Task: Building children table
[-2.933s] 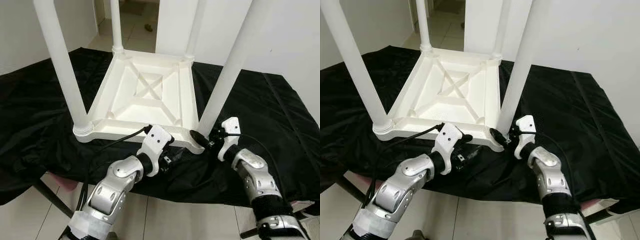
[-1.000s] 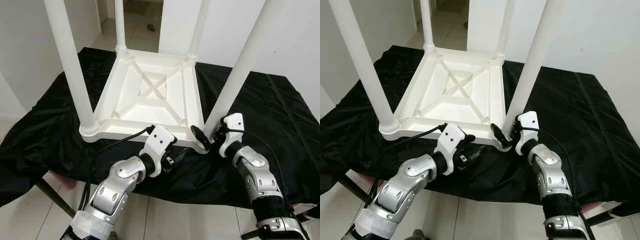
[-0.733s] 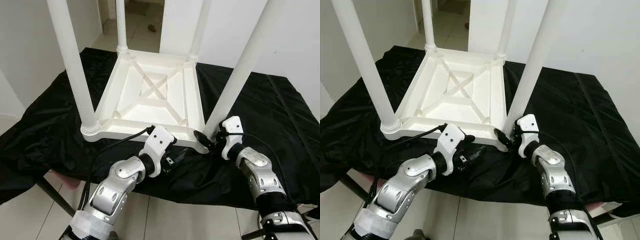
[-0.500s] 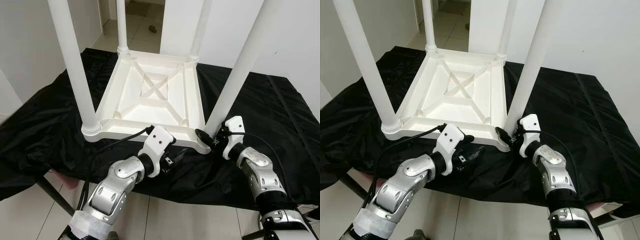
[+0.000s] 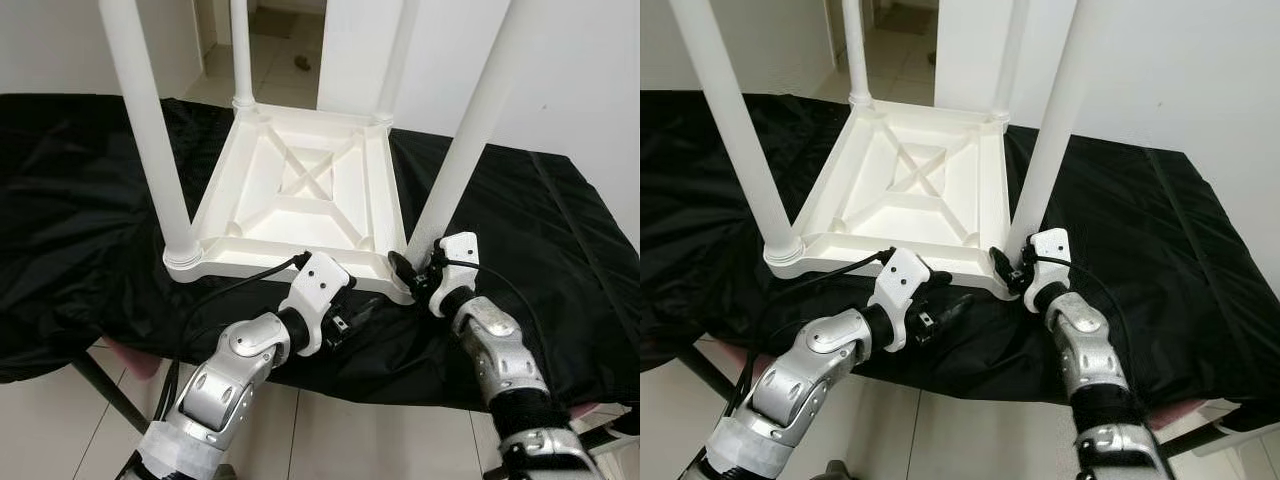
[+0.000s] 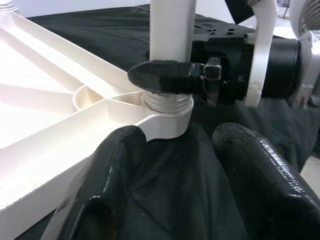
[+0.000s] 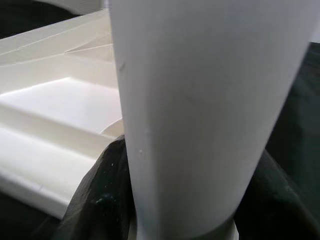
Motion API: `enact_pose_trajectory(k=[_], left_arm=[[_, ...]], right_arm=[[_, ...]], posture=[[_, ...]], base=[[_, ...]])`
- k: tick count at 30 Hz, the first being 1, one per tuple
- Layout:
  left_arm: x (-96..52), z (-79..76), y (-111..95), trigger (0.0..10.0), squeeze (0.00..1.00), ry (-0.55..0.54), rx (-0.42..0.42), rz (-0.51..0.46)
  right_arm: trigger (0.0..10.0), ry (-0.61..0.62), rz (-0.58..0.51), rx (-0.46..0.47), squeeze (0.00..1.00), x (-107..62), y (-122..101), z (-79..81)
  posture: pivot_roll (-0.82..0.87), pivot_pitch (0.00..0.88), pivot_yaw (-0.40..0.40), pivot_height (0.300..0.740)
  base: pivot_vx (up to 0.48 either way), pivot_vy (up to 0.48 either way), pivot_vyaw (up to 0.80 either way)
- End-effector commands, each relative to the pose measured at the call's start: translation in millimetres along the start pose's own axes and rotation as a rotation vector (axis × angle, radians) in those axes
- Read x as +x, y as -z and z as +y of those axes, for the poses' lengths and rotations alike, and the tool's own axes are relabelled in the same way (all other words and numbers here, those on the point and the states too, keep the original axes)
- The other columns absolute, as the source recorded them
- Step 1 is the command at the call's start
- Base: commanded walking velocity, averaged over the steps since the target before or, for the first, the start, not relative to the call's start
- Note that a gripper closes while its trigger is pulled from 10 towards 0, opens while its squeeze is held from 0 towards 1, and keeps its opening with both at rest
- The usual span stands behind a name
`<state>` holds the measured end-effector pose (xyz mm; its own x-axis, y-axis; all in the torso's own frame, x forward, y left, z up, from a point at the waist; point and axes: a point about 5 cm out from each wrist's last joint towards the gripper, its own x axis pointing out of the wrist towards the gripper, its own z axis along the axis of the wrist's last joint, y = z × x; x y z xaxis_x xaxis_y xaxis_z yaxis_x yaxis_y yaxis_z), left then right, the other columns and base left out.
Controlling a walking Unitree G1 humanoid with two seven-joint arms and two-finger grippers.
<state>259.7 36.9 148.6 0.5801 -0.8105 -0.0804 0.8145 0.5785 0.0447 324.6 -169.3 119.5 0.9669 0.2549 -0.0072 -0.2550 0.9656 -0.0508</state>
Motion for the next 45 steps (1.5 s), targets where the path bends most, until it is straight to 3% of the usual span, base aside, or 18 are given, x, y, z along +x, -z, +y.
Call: enact_pose_trajectory(k=[1, 3, 5, 8, 10, 12, 15, 16, 19, 20, 27, 28, 31, 33, 38, 45], left_arm=[[0.8, -2.7, -2.8, 10.0, 0.00, 0.020, 0.001, -0.005], [0.9, -2.8, -2.8, 10.0, 0.00, 0.019, 0.001, -0.006], [1.1, -2.6, -2.7, 10.0, 0.00, 0.017, 0.000, -0.006], [1.5, -2.8, -3.0, 10.0, 0.00, 0.015, -0.002, -0.007], [1.7, -3.1, -3.1, 10.0, 0.00, 0.016, -0.003, -0.009], [2.9, -4.4, -1.8, 10.0, 0.00, 0.029, 0.002, -0.006], [3.3, -4.3, -1.4, 10.0, 0.00, 0.033, 0.006, -0.003], [3.5, -4.0, -1.5, 10.0, 0.00, 0.034, 0.008, -0.003], [3.8, -3.7, -1.6, 10.0, 0.00, 0.034, 0.009, -0.003], [4.0, -3.0, -2.2, 10.0, 0.00, 0.033, 0.010, -0.004], [3.8, -1.5, -3.8, 10.0, 0.00, 0.028, 0.011, -0.008], [3.8, -1.3, -3.9, 10.0, 0.00, 0.028, 0.011, -0.008], [3.9, -1.0, -4.1, 10.0, 0.00, 0.027, 0.011, -0.008], [4.2, -0.3, -4.5, 10.0, 0.00, 0.028, 0.013, -0.008], [4.4, 0.3, -5.1, 10.0, 0.00, 0.030, 0.014, -0.009], [5.1, 1.1, -6.5, 10.0, 0.00, 0.042, 0.020, -0.010]], right_arm=[[10.0, 0.186, 0.044, -0.013, 0.00, -3.6, 2.0, -11.0], [10.0, 0.240, 0.049, -0.009, 0.00, -4.0, 1.1, -10.9], [10.0, 0.404, 0.070, -0.006, 0.00, -5.9, -0.3, -8.1], [10.0, 0.489, 0.080, 0.025, 0.00, -6.3, -0.6, 1.2], [10.0, 0.505, 0.076, 0.042, 0.00, -5.4, -1.2, 7.7], [10.0, 0.428, 0.035, 0.065, 0.00, -0.6, -7.1, 29.7], [10.0, 0.410, 0.020, 0.068, 0.00, -0.6, -9.6, 29.8], [10.0, 0.412, 0.019, 0.076, 0.75, -1.3, -10.0, 27.9], [10.0, 0.417, 0.020, 0.084, 0.75, -2.2, -10.2, 26.0], [10.0, 0.411, 0.007, 0.093, 1.00, -2.5, -11.6, 24.6], [10.0, 0.285, -0.010, 0.115, 1.00, -2.3, -16.6, 17.9], [10.0, 0.213, -0.011, 0.105, 0.00, -3.2, -17.3, 17.1], [10.0, 0.123, -0.010, 0.086, 0.00, -4.8, -17.6, 15.5], [10.0, -0.021, -0.010, 0.029, 0.00, -7.8, -16.9, 11.0], [10.0, -0.118, -0.016, -0.039, 0.00, -10.3, -15.7, 5.5], [10.0, -0.293, 0.003, -0.097, 0.00, -16.7, -11.6, -19.7]], posture=[[0.03, 0.000, -0.052, 0.740], [0.03, 0.000, -0.054, 0.740], [0.03, 0.000, -0.056, 0.740], [0.03, 0.000, -0.057, 0.740], [0.03, 0.000, -0.057, 0.740], [0.03, 0.000, -0.056, 0.740], [0.02, 0.000, -0.054, 0.740], [0.02, 0.000, -0.054, 0.740], [0.02, 0.000, -0.054, 0.740], [0.02, 0.000, -0.052, 0.740], [0.02, 0.000, -0.048, 0.740], [0.02, 0.000, -0.045, 0.740], [0.02, 0.000, -0.041, 0.740], [0.02, 0.000, -0.036, 0.740], [0.01, 0.000, -0.029, 0.740], [0.01, 0.000, -0.021, 0.740]], base=[[0.000, 0.000, 0.00], [0.000, 0.000, 0.00], [0.000, 0.000, 0.00], [0.000, 0.000, 0.00], [0.000, 0.000, 0.00], [0.000, 0.000, 0.00], [0.000, 0.000, 0.00], [0.000, 0.000, 0.00], [0.000, 0.000, 0.00], [0.000, 0.000, 0.00], [0.000, 0.000, 0.00], [0.000, 0.000, 0.00], [0.000, 0.000, 0.00], [0.000, 0.000, 0.00], [0.000, 0.000, 0.00], [0.000, 0.000, 0.00]])
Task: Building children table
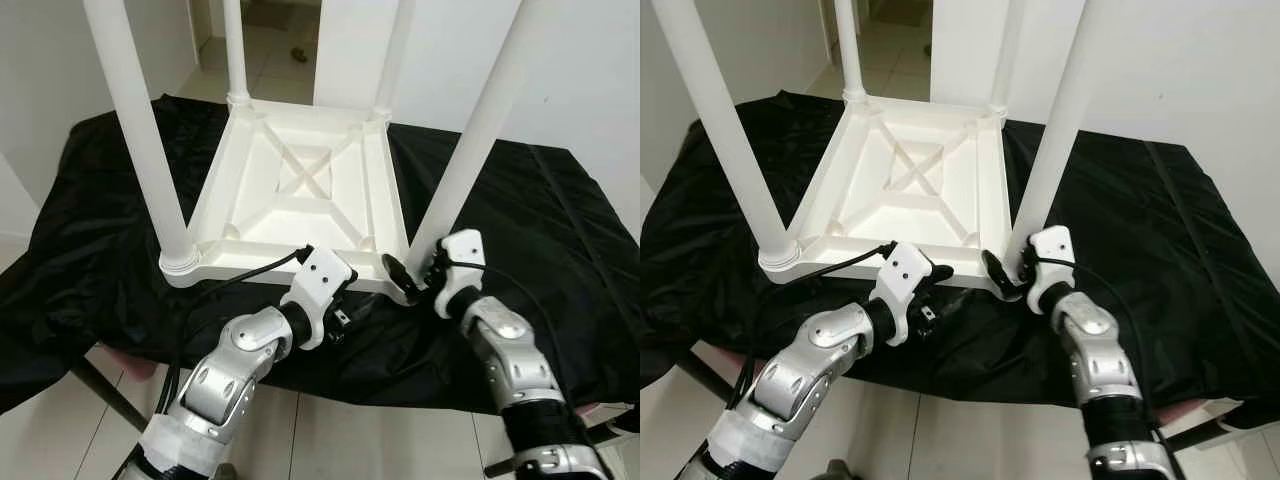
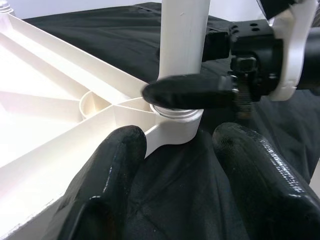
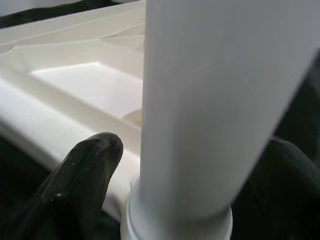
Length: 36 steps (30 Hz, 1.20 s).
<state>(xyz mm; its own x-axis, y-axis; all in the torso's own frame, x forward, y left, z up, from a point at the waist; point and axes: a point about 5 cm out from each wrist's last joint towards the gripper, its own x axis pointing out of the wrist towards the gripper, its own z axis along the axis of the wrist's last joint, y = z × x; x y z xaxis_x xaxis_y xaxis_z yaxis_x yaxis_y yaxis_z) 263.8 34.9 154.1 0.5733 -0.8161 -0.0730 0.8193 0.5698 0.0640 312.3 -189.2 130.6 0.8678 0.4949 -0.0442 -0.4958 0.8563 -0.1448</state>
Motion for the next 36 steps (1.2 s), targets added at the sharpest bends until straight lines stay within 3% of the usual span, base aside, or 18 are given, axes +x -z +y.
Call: enact_pose_trajectory(k=[1, 4, 5, 6, 10, 11, 15, 21, 22, 23, 24, 27, 29, 36], left_arm=[[1.6, -1.3, -0.8, 10.0, 0.00, 0.034, 0.000, -0.002], [2.9, -1.9, -1.9, 10.0, 0.00, 0.039, 0.001, -0.006], [3.4, -2.1, -2.1, 10.0, 0.00, 0.041, 0.000, -0.007], [3.7, -2.4, -2.3, 10.0, 0.00, 0.043, 0.000, -0.008], [3.8, -2.6, -2.4, 10.0, 0.00, 0.044, 0.000, -0.008], [3.8, -2.8, -2.4, 10.0, 0.00, 0.044, -0.001, -0.008], [2.8, -3.3, -1.7, 10.0, 0.00, 0.040, -0.003, -0.006], [2.0, -3.6, -1.3, 10.0, 0.00, 0.035, -0.005, -0.005], [1.6, -3.9, -1.0, 10.0, 0.00, 0.034, -0.006, -0.005], [1.6, -3.9, -1.0, 10.0, 0.00, 0.034, -0.006, -0.005], [1.3, -4.0, -0.8, 10.0, 0.00, 0.032, -0.006, -0.005], [0.4, -5.0, -0.4, 10.0, 0.00, 0.031, -0.008, -0.005], [0.4, -5.0, -0.4, 10.0, 0.00, 0.031, -0.008, -0.005], [0.5, -6.8, 0.8, 10.0, 0.00, 0.038, -0.010, -0.001]], right_arm=[[10.0, -0.030, -0.010, 0.002, 0.00, -0.5, -1.2, -3.1], [10.0, -0.082, 0.010, 0.019, 0.00, -2.3, 1.7, -10.1], [6.9, -0.093, 0.011, 0.018, 0.00, -2.5, 2.4, -13.2], [0.5, -0.106, 0.004, 0.020, 0.00, -2.7, 2.3, -15.5], [0.5, -0.113, -0.006, 0.016, 0.00, -2.8, 1.6, -16.8], [0.0, -0.129, -0.013, 0.018, 0.00, -2.6, 1.6, -18.1], [0.0, -0.172, -0.031, 0.032, 0.00, -1.6, 1.0, -18.2], [0.0, -0.139, -0.023, 0.033, 0.00, -1.6, 3.4, -17.2], [7.6, -0.096, -0.016, 0.041, 0.00, -1.0, 4.6, -18.6], [7.6, -0.096, -0.016, 0.041, 0.00, -1.0, 4.6, -18.6], [10.0, -0.038, -0.013, 0.055, 0.00, 0.3, 5.8, -20.1], [10.0, 0.092, 0.000, 0.070, 0.00, 2.7, 8.4, -22.1], [10.0, 0.092, 0.000, 0.070, 0.00, 2.7, 8.4, -22.1], [10.0, 0.463, 0.061, 0.096, 0.00, 7.4, 12.8, -9.3]], posture=[[0.01, 0.000, -0.021, 0.740], [0.00, 0.000, -0.017, 0.740], [0.00, 0.000, -0.017, 0.740], [0.00, 0.000, -0.018, 0.740], [0.00, 0.000, -0.018, 0.740], [0.01, 0.000, -0.019, 0.740], [0.01, 0.000, -0.028, 0.740], [0.02, 0.000, -0.033, 0.740], [0.02, 0.000, -0.038, 0.740], [0.02, 0.000, -0.038, 0.740], [0.02, 0.000, -0.039, 0.740], [0.03, 0.000, -0.043, 0.740], [0.03, 0.000, -0.043, 0.740], [0.03, 0.000, -0.047, 0.740]], base=[[0.000, 0.000, 0.00], [0.000, 0.000, 0.00], [0.000, 0.000, 0.00], [0.000, 0.000, 0.00], [0.000, 0.000, 0.00], [0.000, 0.000, 0.00], [0.000, 0.000, 0.00], [0.000, 0.000, 0.00], [0.000, 0.000, 0.00], [0.000, 0.000, 0.00], [0.000, 0.000, 0.00], [0.000, 0.000, 0.00], [0.000, 0.000, 0.00], [0.000, 0.000, 0.00]])
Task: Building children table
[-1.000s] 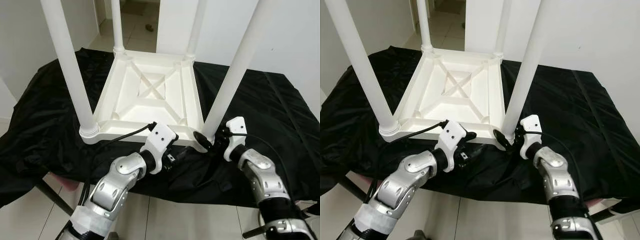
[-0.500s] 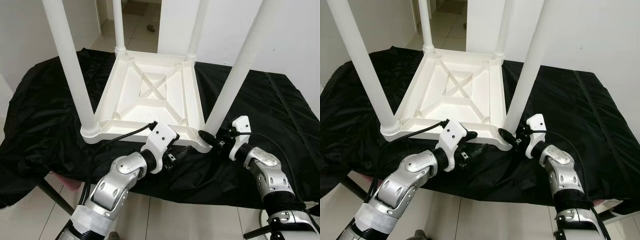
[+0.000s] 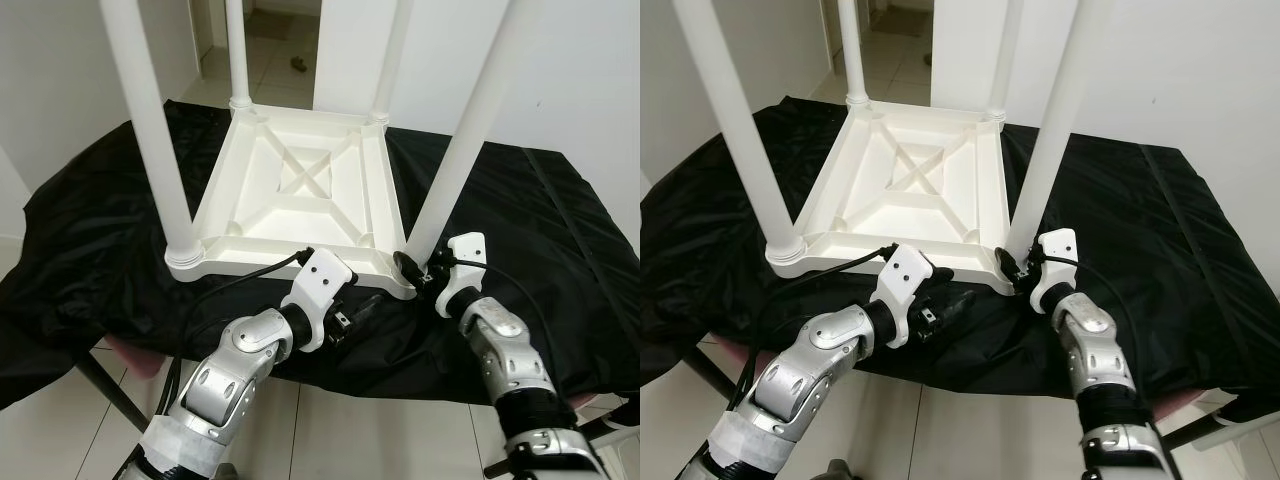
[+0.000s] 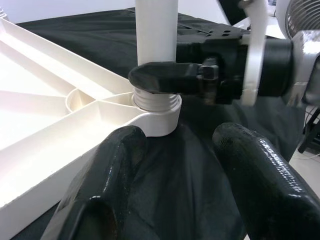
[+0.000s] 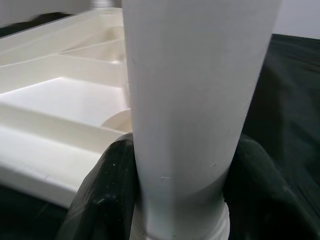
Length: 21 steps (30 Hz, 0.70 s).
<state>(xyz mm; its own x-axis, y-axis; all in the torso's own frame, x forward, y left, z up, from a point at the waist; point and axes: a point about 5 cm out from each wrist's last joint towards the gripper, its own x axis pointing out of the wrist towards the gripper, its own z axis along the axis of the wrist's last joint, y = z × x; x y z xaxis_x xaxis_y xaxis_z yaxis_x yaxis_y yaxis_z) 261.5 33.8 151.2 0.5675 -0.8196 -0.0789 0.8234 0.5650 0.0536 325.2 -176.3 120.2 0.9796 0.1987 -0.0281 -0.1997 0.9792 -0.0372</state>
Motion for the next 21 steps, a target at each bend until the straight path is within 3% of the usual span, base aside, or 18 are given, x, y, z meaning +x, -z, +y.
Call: enact_pose_trajectory(k=[1, 8, 12, 16, 17, 18, 19, 21], left_arm=[[0.7, -4.5, -1.8, 10.0, 0.00, 0.032, 0.001, -0.006], [0.9, -5.5, -1.2, 10.0, 0.00, 0.029, 0.000, -0.007], [0.5, -6.0, -0.8, 10.0, 0.00, 0.026, -0.002, -0.008], [0.3, -6.1, -0.3, 10.0, 0.00, 0.026, -0.002, -0.007], [0.2, -6.0, -0.4, 10.0, 0.00, 0.025, -0.001, -0.007], [0.2, -6.0, -0.4, 10.0, 0.00, 0.025, -0.001, -0.007], [0.2, -5.8, -0.3, 10.0, 0.00, 0.024, -0.001, -0.007], [0.1, -5.5, -0.3, 10.0, 0.00, 0.023, 0.000, -0.008]], right_arm=[[10.0, 0.227, 0.048, -0.013, 0.00, -7.7, 4.1, -13.9], [10.0, 0.426, 0.048, 0.028, 0.00, -15.7, 5.2, 15.0], [10.0, 0.397, 0.038, 0.033, 0.00, -14.0, 3.3, 25.4], [10.0, 0.396, 0.035, 0.024, 0.00, -13.5, 1.7, 22.9], [10.0, 0.395, 0.026, 0.027, 0.51, -13.3, -0.2, 20.6], [10.0, 0.395, 0.026, 0.027, 0.51, -13.3, -0.2, 20.6], [10.0, 0.392, 0.008, 0.037, 1.00, -13.4, -3.3, 17.7], [10.0, 0.361, -0.012, 0.051, 1.00, -12.7, -6.7, 15.0]], posture=[[0.03, 0.000, -0.053, 0.740], [0.04, 0.000, -0.063, 0.740], [0.04, 0.000, -0.067, 0.740], [0.04, 0.000, -0.068, 0.740], [0.04, 0.000, -0.068, 0.740], [0.04, 0.000, -0.068, 0.740], [0.04, 0.000, -0.069, 0.740], [0.04, 0.000, -0.069, 0.740]], base=[[0.000, 0.000, 0.00], [0.000, 0.000, 0.00], [0.000, 0.000, 0.00], [0.000, 0.000, 0.00], [0.000, 0.000, 0.00], [0.000, 0.000, 0.00], [0.000, 0.000, 0.00], [0.000, 0.000, 0.00]])
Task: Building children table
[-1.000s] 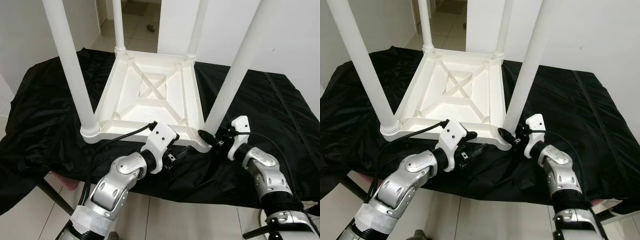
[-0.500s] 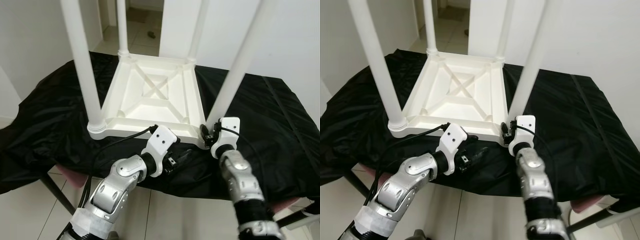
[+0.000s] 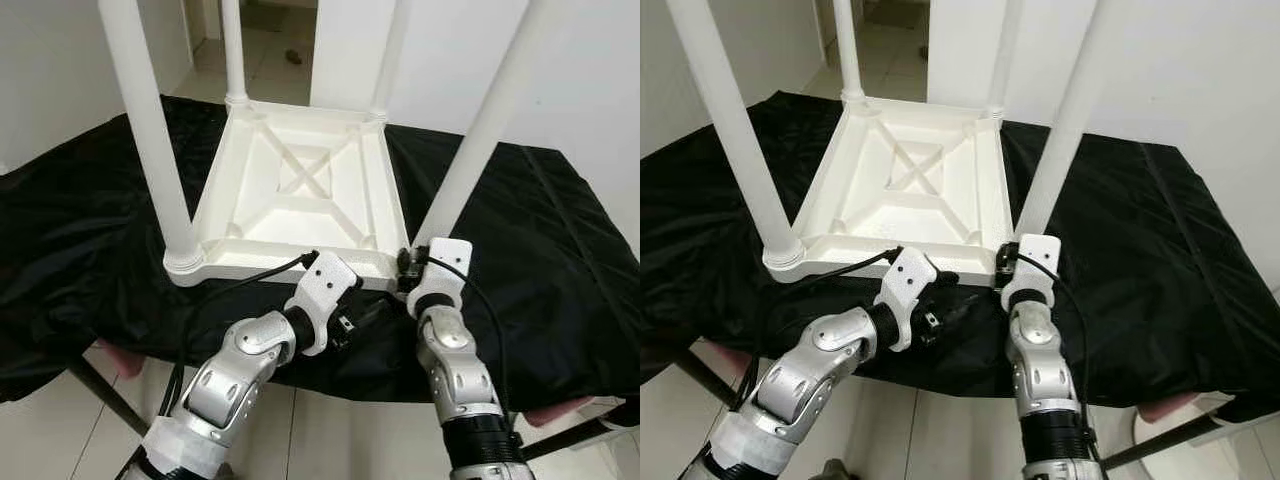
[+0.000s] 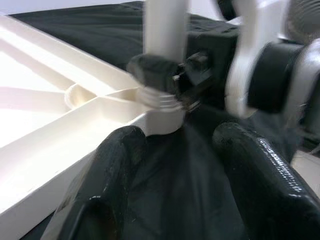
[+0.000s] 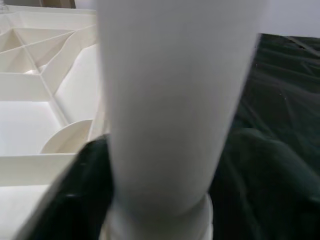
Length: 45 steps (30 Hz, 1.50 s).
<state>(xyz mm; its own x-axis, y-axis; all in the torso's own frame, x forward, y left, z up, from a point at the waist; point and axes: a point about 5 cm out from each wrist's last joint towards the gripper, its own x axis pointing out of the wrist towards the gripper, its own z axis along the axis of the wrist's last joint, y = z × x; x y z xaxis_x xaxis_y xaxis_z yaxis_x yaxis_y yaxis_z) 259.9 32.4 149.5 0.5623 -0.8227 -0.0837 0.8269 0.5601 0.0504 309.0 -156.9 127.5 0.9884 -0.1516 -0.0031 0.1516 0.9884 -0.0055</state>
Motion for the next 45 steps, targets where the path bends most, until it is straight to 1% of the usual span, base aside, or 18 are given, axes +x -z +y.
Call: enact_pose_trajectory(k=[1, 3, 5, 6, 7, 8, 10, 14, 15, 17, 19, 24, 25, 27, 28, 39, 40, 45], left_arm=[[-0.2, -3.3, -1.9, 10.0, 0.00, 0.017, 0.003, -0.012], [-0.2, -3.4, -1.9, 10.0, 0.00, 0.019, 0.004, -0.013], [-0.1, -3.3, -2.0, 10.0, 0.00, 0.020, 0.004, -0.013], [0.0, -3.4, -2.0, 10.0, 0.00, 0.022, 0.004, -0.013], [0.1, -3.5, -1.9, 10.0, 0.00, 0.023, 0.004, -0.013], [0.1, -3.7, -1.9, 10.0, 0.00, 0.025, 0.003, -0.013], [0.1, -3.7, -1.9, 10.0, 0.00, 0.025, 0.003, -0.013], [0.5, -3.1, -2.5, 10.0, 0.00, 0.025, 0.005, -0.012], [0.5, -3.1, -2.5, 10.0, 0.00, 0.025, 0.005, -0.012], [0.5, -2.3, -2.9, 10.0, 0.00, 0.025, 0.006, -0.012], [0.5, -2.3, -2.9, 10.0, 0.00, 0.025, 0.006, -0.012], [-0.2, -0.4, -3.3, 10.0, 0.00, 0.020, 0.007, -0.011], [-0.5, 0.6, -3.8, 10.0, 0.00, 0.019, 0.007, -0.011], [-0.6, 1.1, -4.2, 10.0, 0.00, 0.019, 0.008, -0.011], [-0.7, 1.5, -4.3, 10.0, 0.00, 0.017, 0.008, -0.011], [-1.6, 2.4, -5.0, 10.0, 0.00, 0.005, 0.008, -0.013], [-1.8, 1.9, -5.1, 10.0, 0.00, 0.004, 0.007, -0.014], [-2.3, 1.0, -5.0, 10.0, 0.00, 0.004, 0.004, -0.014]], right_arm=[[10.0, 0.008, 0.008, 0.013, 1.00, 1.9, 0.8, -6.7], [10.0, -0.072, -0.015, 0.054, 1.00, 2.8, -3.9, -6.5], [10.0, -0.097, -0.015, 0.074, 1.00, 3.3, -5.1, -7.1], [10.0, -0.155, -0.015, 0.091, 1.00, 5.1, -6.1, -10.5], [10.0, -0.207, -0.012, 0.094, 0.00, 6.6, -6.7, -13.5], [10.0, -0.261, -0.012, 0.092, 0.00, 7.8, -7.4, -16.7], [10.0, -0.261, -0.012, 0.092, 0.00, 7.8, -7.4, -16.7], [10.0, -0.505, -0.026, -0.061, 0.00, 9.0, -7.5, -25.8], [10.0, -0.505, -0.026, -0.061, 0.00, 9.0, -7.5, -25.8], [10.0, -0.587, -0.014, -0.111, 0.00, 11.9, -4.9, -31.0], [10.0, -0.587, -0.014, -0.111, 0.00, 11.9, -4.9, -31.0], [10.0, -0.683, 0.001, -0.152, 0.00, 19.2, -2.8, -36.3], [4.7, -0.725, 0.003, -0.166, 0.00, 23.0, -4.1, -37.1], [4.7, -0.751, 0.004, -0.174, 0.00, 25.4, -5.2, -37.6], [0.0, -0.775, 0.004, -0.190, 0.00, 27.6, -6.4, -37.9], [0.0, -0.814, 0.031, -0.205, 0.00, 32.6, -3.0, -42.8], [10.0, -0.790, 0.041, -0.196, 0.00, 32.8, -1.5, -44.2], [10.0, -0.723, 0.039, -0.178, 0.00, 33.7, -0.8, -46.1]], posture=[[0.04, 0.000, -0.069, 0.740], [0.04, 0.000, -0.065, 0.740], [0.03, 0.000, -0.064, 0.740], [0.03, 0.000, -0.064, 0.740], [0.03, 0.000, -0.064, 0.740], [0.03, 0.000, -0.064, 0.740], [0.03, 0.000, -0.064, 0.740], [0.03, 0.000, -0.057, 0.740], [0.03, 0.000, -0.057, 0.740], [0.03, 0.000, -0.054, 0.740], [0.03, 0.000, -0.054, 0.740], [0.03, 0.000, -0.041, 0.740], [0.03, 0.000, -0.040, 0.740], [0.03, 0.000, -0.040, 0.740], [0.03, 0.000, -0.040, 0.740], [0.04, 0.000, -0.051, 0.740], [0.04, 0.000, -0.053, 0.740], [0.04, 0.000, -0.054, 0.740]], base=[[0.000, 0.000, 0.00], [0.000, 0.000, 0.00], [0.000, 0.000, 0.00], [0.000, 0.000, 0.00], [0.000, 0.000, 0.00], [0.000, 0.000, 0.00], [0.000, 0.000, 0.00], [0.000, 0.000, 0.00], [0.000, 0.000, 0.00], [0.000, 0.000, 0.00], [0.000, 0.000, 0.00], [0.000, 0.000, 0.00], [0.000, 0.000, 0.00], [0.000, 0.000, 0.00], [0.000, 0.000, 0.00], [0.000, 0.000, 0.00], [0.000, 0.000, 0.00], [0.000, 0.000, 0.00]])
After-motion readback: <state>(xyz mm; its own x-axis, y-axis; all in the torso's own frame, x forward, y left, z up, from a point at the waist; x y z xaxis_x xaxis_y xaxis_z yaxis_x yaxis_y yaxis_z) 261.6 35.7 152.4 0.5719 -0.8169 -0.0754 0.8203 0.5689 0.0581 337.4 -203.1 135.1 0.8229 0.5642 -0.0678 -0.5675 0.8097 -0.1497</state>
